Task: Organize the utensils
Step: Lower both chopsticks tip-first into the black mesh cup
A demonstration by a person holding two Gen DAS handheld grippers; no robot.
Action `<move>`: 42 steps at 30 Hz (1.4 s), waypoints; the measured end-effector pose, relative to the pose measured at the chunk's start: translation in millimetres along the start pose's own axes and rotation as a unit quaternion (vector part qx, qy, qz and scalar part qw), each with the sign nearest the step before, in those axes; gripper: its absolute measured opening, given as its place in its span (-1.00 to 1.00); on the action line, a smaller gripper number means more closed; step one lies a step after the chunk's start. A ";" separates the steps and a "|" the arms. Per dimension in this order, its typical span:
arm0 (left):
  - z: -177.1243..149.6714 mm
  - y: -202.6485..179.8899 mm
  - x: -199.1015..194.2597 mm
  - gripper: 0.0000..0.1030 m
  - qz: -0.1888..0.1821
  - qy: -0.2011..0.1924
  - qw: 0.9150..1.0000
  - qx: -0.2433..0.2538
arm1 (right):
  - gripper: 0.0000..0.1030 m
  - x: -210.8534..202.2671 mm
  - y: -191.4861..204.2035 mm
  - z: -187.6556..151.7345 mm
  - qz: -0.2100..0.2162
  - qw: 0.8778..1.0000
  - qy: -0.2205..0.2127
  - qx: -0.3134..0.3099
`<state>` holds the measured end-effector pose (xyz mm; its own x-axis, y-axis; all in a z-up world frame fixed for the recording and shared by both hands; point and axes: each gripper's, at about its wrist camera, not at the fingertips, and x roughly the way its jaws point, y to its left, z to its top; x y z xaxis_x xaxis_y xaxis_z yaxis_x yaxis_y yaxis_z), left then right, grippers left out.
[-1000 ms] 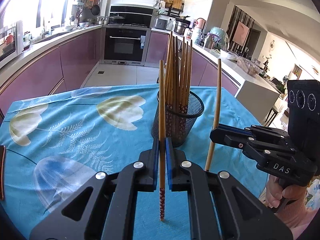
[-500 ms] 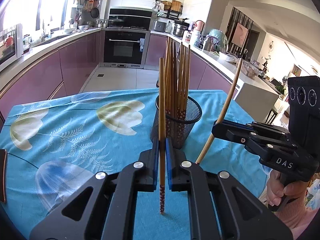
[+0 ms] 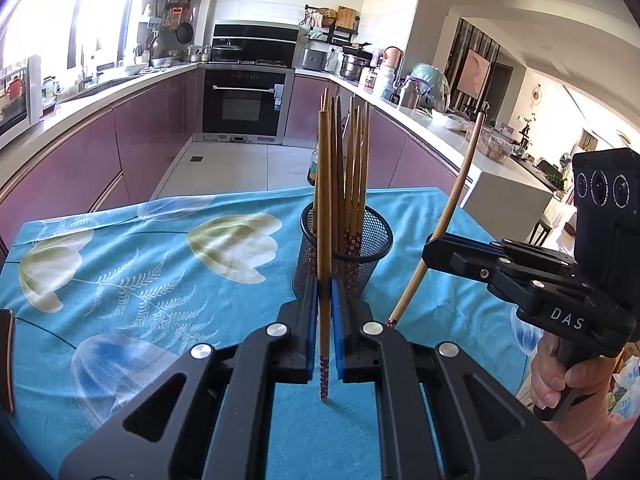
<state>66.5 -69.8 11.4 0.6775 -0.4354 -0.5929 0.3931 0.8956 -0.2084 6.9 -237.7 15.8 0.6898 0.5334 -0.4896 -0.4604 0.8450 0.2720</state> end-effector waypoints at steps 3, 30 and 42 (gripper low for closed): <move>2.0 -2.2 -0.1 -0.85 0.000 -0.002 1.000 0.003 | -0.89 -0.5 -0.9 1.2 -0.001 1.000 -0.003 0.000; 19.1 -11.0 -10.3 -0.85 -0.010 -0.022 1.000 0.017 | -0.89 -7.3 -2.4 13.2 -0.003 1.000 -0.023 -0.006; 23.6 -14.0 -16.1 -0.85 -0.012 -0.030 0.999 0.019 | -0.89 -8.0 -6.6 19.0 -0.003 1.000 -0.029 -0.006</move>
<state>64.8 -77.5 42.2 0.7037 -0.4618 -0.5399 0.4319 0.8814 -0.1911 15.0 -246.8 33.7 0.7231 0.5305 -0.4423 -0.4630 0.8475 0.2597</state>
